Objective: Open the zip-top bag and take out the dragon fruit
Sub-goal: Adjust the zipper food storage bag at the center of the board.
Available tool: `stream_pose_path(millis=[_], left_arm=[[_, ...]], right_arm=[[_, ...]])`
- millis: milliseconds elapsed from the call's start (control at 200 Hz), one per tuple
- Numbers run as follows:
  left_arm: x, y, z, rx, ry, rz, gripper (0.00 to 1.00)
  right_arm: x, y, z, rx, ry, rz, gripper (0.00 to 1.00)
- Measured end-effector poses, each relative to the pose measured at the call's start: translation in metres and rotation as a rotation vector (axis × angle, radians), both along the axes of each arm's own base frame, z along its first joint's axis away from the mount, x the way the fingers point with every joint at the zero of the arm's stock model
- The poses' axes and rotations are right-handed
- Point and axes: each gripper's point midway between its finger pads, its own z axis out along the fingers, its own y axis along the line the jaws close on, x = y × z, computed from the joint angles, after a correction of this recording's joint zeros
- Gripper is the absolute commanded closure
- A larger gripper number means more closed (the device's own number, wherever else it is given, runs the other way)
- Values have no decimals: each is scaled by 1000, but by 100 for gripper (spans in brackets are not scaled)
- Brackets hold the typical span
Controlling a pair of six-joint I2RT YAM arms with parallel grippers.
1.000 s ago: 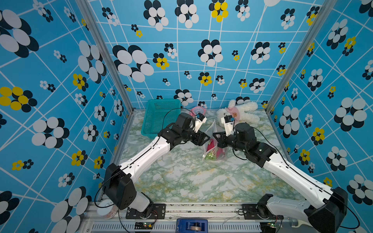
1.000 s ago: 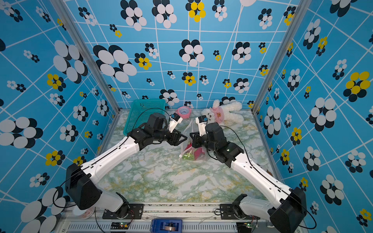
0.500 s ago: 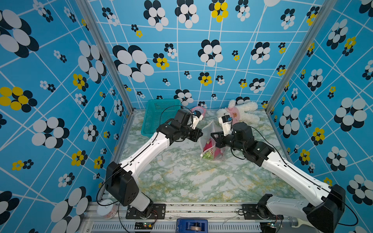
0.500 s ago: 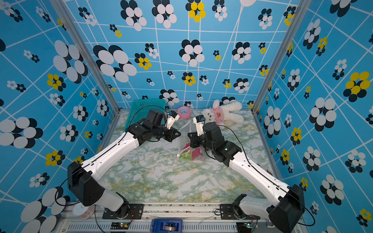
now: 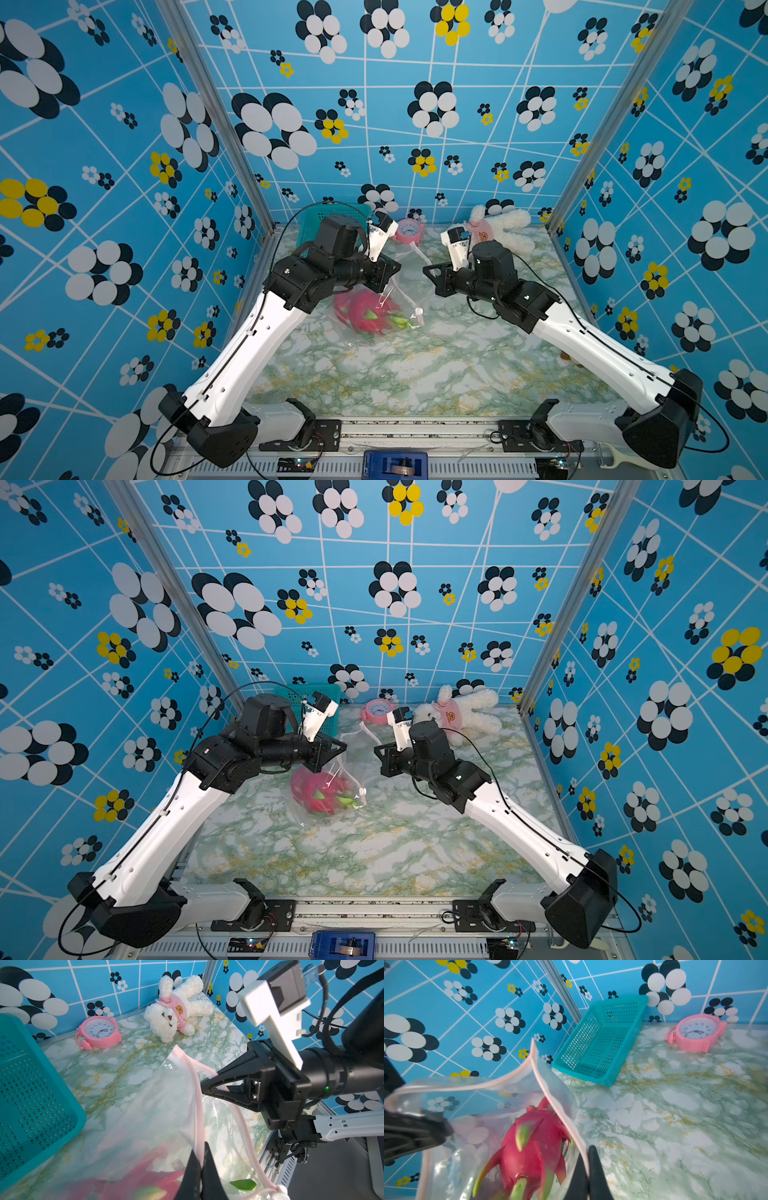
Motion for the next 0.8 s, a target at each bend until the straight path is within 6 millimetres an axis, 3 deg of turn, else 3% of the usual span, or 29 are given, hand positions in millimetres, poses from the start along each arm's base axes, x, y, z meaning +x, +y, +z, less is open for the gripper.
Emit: stream_pose_path(millis=[55,195,305,320,405,445,560,680,730,800], left_arm=[[2,-2,-20,22,49,2,100],[10,-9,-87,104,212,15,100],[17,-20,-115,134,277,10,100],[18,-22,-116,134,278,7,100],[22,-33,-118,137,283,-8,100],[23,-38,-115,134,275,-18,100],[24,-58,-103,121,247,-56,100],[20,-67,-101,122,244,-78,100],[20,-67,-101,123,245,-79,100],[20,-68,-101,123,245,-80,100]], right_arm=[[1,1,-20,-6,31,-7,100],[-1,-5,-99,-89,164,-35,100],[0,-22,-124,-123,208,-72,100],[0,-25,-126,-125,211,-78,96],[2,-43,-119,-121,206,-117,64],[3,-51,-111,-117,193,-133,60],[-5,-75,-72,-114,139,-156,54],[-20,-81,-21,-53,128,-110,53],[-24,-83,-10,-27,150,-82,54],[-26,-82,-13,-15,230,-40,54]])
